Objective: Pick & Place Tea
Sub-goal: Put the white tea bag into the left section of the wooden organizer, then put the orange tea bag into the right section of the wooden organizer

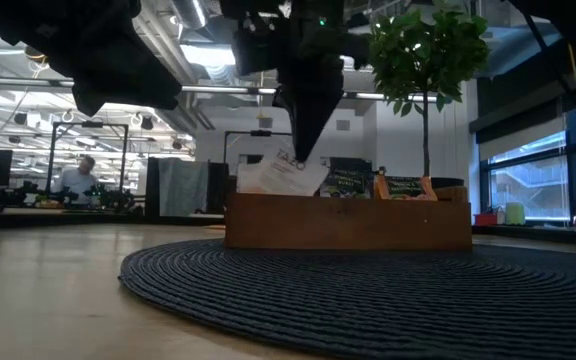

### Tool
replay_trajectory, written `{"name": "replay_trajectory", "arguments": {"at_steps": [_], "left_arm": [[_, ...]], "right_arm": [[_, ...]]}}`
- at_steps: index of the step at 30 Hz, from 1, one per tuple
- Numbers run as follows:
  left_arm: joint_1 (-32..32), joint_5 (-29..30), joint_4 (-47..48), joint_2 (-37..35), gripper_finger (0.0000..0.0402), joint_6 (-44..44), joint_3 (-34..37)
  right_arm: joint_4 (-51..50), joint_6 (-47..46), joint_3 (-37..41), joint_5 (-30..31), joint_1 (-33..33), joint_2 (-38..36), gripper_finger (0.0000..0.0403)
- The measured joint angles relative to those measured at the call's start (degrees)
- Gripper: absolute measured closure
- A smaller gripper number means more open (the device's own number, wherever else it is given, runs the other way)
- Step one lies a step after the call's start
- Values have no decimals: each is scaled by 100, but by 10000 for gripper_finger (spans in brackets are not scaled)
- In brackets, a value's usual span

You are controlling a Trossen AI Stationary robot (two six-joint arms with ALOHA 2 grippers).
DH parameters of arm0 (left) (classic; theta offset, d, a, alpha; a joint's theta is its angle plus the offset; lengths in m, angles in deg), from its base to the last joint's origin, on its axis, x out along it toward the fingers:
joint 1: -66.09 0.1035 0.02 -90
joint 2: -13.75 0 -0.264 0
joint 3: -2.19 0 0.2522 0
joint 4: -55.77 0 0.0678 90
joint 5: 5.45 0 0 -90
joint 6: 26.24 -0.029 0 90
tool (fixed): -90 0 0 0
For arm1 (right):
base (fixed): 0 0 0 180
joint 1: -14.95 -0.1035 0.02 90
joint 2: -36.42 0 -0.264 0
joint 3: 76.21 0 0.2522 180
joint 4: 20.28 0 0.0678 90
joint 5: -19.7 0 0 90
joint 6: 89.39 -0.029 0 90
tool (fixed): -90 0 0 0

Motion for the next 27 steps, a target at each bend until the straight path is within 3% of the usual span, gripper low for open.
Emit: {"name": "replay_trajectory", "arguments": {"at_steps": [10,27], "left_arm": [[0,0,0,0,285,53,0],[-7,-39,0,0,286,149,0]], "right_arm": [[-48,690,-370,377,-20,-1,399],[538,536,-370,344,-44,-1,382]]}}
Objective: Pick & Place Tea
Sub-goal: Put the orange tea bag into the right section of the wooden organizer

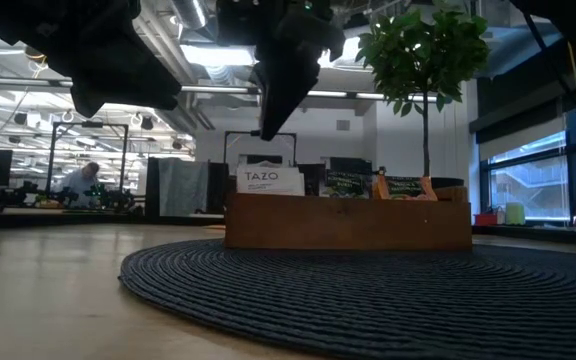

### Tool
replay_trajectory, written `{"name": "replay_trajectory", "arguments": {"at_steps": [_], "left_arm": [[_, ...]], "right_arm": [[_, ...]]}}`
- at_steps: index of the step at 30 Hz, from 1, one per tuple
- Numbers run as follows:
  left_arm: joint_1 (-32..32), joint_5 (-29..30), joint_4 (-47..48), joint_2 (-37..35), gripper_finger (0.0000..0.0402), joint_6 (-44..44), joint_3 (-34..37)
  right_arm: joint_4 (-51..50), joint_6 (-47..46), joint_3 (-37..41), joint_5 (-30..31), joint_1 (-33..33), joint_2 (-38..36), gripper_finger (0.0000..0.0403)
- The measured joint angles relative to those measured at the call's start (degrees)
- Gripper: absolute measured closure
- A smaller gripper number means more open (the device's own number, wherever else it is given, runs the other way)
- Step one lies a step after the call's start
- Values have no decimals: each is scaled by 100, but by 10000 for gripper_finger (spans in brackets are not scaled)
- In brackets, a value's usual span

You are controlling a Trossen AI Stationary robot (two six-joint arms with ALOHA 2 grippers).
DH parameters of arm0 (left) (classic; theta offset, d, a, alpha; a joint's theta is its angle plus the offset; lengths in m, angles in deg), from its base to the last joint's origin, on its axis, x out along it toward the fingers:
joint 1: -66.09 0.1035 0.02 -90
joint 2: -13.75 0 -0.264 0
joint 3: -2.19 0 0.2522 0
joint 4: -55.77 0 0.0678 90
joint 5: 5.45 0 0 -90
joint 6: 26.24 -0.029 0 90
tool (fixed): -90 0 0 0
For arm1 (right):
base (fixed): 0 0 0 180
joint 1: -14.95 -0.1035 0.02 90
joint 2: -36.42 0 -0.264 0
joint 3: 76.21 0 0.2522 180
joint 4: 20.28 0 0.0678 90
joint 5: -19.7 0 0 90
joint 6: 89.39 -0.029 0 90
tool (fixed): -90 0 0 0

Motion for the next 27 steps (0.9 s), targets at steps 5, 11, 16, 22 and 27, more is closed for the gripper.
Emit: {"name": "replay_trajectory", "arguments": {"at_steps": [5,11,16,22,27], "left_arm": [[0,-1,0,0,286,68,2],[45,131,20,0,285,157,2],[409,145,20,2,285,166,2],[1185,-580,32,2,286,13,2],[2343,-1066,235,0,286,-82,2]], "right_arm": [[-238,-500,0,-86,36,-23,381],[-98,-907,28,-1121,195,-458,389],[529,-1192,633,-963,179,-999,394],[1714,-1678,2288,-948,140,-1957,387],[3496,-2291,3683,-917,136,-2806,385]]}}
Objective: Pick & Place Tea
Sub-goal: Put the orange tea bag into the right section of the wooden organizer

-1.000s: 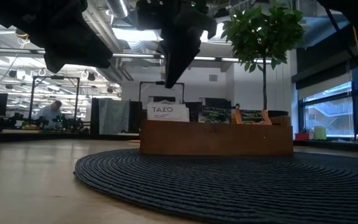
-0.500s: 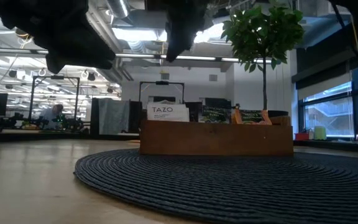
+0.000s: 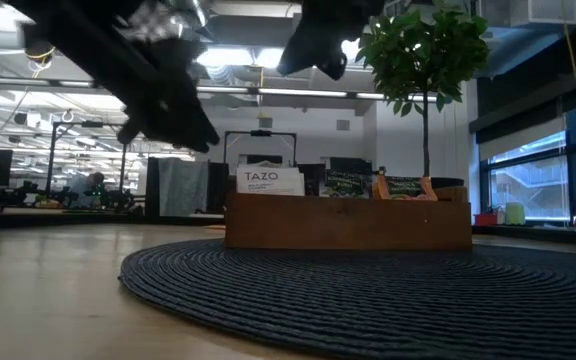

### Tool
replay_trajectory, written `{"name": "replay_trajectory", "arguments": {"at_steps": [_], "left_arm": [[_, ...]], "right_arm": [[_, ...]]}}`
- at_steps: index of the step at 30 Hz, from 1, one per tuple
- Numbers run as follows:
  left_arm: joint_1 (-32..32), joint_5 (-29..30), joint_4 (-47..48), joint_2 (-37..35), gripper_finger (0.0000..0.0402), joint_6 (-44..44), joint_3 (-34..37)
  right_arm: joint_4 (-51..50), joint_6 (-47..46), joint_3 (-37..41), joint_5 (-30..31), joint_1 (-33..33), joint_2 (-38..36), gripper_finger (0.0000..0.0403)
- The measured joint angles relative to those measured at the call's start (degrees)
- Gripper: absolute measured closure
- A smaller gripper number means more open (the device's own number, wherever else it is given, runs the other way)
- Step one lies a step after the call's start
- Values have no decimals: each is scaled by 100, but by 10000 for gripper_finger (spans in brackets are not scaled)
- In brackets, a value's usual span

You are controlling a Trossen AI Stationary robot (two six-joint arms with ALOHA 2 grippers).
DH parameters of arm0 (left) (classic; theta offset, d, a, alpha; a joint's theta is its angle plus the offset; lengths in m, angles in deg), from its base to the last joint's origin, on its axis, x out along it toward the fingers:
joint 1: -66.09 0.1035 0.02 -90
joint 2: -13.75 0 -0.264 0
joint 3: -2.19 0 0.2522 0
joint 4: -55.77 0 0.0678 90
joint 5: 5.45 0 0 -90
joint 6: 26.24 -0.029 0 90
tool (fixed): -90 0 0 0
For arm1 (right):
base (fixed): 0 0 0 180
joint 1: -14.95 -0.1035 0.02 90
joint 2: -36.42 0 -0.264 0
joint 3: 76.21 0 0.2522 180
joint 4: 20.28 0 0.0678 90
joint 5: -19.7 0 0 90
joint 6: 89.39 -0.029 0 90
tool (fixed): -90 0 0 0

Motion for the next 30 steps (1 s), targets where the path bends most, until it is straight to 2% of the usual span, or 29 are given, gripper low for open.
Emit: {"name": "replay_trajectory", "arguments": {"at_steps": [3,7,10,14,19,23,30], "left_arm": [[962,-848,74,0,285,-349,0],[2318,-1998,94,0,285,-880,-4],[3287,-2558,197,0,286,-1344,-134],[4281,-2920,679,112,286,-2213,-660],[5012,-2984,1561,875,286,-3202,-1808],[5377,-3367,2216,1811,286,-3647,-2564],[5547,-3727,2445,3066,286,-4021,-3118]], "right_arm": [[865,-307,606,13,4,-265,385],[1340,-525,947,15,7,-456,384],[1343,-536,1005,16,45,-437,384],[1512,-534,1001,21,181,-427,384],[1806,-544,1001,33,487,-422,384],[1864,-751,1001,35,734,-420,384],[1863,-1009,1001,33,916,-418,384]]}}
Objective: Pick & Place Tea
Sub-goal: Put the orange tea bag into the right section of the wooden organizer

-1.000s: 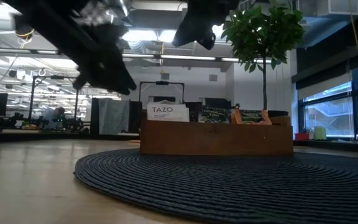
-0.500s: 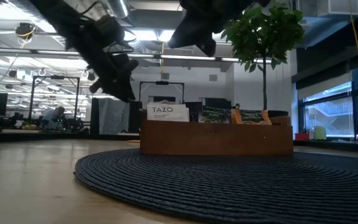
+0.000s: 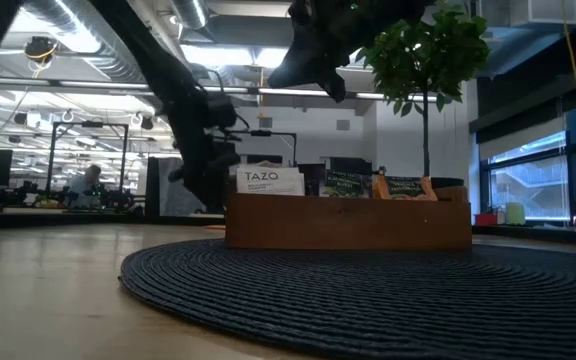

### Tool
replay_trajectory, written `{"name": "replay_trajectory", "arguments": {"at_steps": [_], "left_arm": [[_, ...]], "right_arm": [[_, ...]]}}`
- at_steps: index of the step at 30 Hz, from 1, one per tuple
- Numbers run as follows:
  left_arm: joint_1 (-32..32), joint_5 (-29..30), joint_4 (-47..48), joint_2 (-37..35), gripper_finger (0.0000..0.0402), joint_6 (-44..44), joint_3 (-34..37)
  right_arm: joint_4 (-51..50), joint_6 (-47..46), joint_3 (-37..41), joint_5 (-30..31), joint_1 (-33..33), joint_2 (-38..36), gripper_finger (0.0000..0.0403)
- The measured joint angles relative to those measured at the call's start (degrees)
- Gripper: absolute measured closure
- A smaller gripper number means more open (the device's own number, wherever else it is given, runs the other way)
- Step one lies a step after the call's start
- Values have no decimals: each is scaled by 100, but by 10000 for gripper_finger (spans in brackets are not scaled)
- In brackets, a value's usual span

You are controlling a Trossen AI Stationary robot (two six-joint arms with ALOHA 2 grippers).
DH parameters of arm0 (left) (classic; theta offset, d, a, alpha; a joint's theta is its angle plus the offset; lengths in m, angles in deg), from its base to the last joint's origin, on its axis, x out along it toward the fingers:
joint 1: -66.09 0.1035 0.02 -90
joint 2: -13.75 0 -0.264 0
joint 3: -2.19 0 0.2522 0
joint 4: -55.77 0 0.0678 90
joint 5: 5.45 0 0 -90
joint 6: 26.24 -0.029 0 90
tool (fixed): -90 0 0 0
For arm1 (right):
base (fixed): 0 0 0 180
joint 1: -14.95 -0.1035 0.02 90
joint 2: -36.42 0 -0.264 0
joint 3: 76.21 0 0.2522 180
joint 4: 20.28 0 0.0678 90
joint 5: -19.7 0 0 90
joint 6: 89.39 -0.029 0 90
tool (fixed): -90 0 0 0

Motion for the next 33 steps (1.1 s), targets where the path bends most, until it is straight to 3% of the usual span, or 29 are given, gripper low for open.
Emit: {"name": "replay_trajectory", "arguments": {"at_steps": [20,33], "left_arm": [[-175,164,-41,685,285,112,-151],[-687,207,709,857,285,257,-193]], "right_arm": [[261,-10,-9,-4,0,2,384],[279,-27,-9,-17,-17,2,384]]}}
